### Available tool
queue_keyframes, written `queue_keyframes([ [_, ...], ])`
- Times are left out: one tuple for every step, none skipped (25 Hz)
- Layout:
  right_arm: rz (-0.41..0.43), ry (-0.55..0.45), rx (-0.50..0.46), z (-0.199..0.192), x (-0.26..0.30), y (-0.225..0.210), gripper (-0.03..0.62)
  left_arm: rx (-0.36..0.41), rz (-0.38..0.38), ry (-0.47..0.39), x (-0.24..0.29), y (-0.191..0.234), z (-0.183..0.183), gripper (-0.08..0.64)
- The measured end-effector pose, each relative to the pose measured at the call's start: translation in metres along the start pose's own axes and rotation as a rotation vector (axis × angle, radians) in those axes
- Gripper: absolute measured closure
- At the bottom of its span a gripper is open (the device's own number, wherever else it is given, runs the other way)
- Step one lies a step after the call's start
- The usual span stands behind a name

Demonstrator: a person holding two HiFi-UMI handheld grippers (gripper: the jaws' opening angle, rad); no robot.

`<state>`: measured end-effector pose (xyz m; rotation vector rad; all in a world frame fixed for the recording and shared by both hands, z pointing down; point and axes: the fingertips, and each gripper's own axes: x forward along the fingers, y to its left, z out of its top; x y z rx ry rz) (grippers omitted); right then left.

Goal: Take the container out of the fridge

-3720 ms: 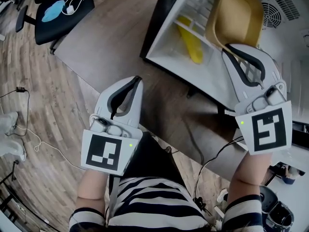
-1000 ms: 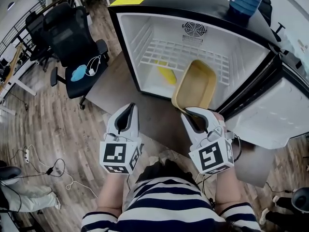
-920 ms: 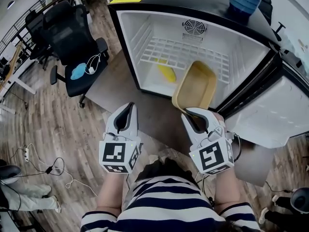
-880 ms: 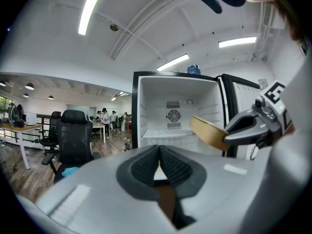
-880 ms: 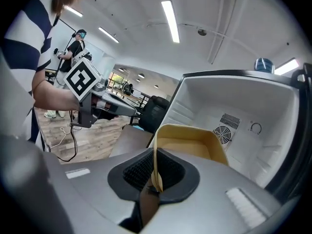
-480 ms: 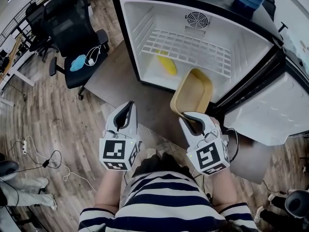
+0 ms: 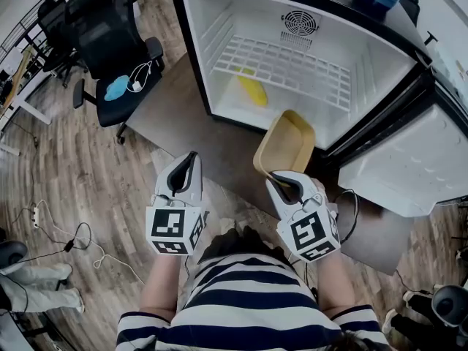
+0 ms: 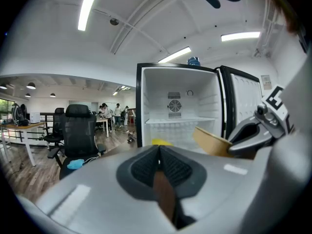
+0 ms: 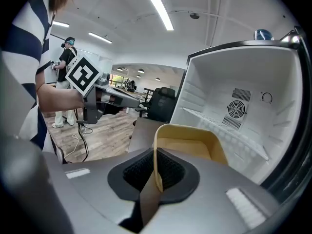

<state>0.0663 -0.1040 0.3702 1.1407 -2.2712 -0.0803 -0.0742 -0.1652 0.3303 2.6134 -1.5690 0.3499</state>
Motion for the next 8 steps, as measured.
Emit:
queue_keyframes([
  [0.002, 0.000, -0.002, 0.0009, -0.0001, 0.0006, 0.575, 0.000, -0.001, 0.000, -0.0002, -0.0002, 0.0000, 0.560],
  [0.003, 0.000, -0.004, 0.0016, -0.0001, 0.0009, 0.575, -0.001, -0.002, 0.000, -0.0004, -0.0003, 0.0002, 0.560],
  [0.005, 0.000, -0.006, 0.0023, 0.0000, 0.0012, 0.575, -0.003, -0.003, 0.000, -0.0004, -0.0002, 0.0005, 0.560],
  [0.006, -0.001, -0.006, 0.0029, 0.0003, 0.0014, 0.575, -0.004, -0.003, -0.001, -0.0003, 0.0002, 0.0009, 0.560],
  [0.007, -0.002, -0.005, 0.0033, 0.0007, 0.0016, 0.575, -0.006, -0.003, -0.002, -0.0002, 0.0007, 0.0013, 0.560],
  [0.009, -0.002, -0.003, 0.0035, 0.0013, 0.0019, 0.575, -0.007, -0.003, -0.003, 0.0001, 0.0013, 0.0018, 0.560],
  [0.010, -0.002, -0.001, 0.0036, 0.0019, 0.0022, 0.575, -0.008, -0.003, -0.005, 0.0005, 0.0018, 0.0023, 0.560],
  [0.012, -0.003, 0.001, 0.0036, 0.0025, 0.0025, 0.575, -0.009, -0.003, -0.006, 0.0009, 0.0023, 0.0029, 0.560],
])
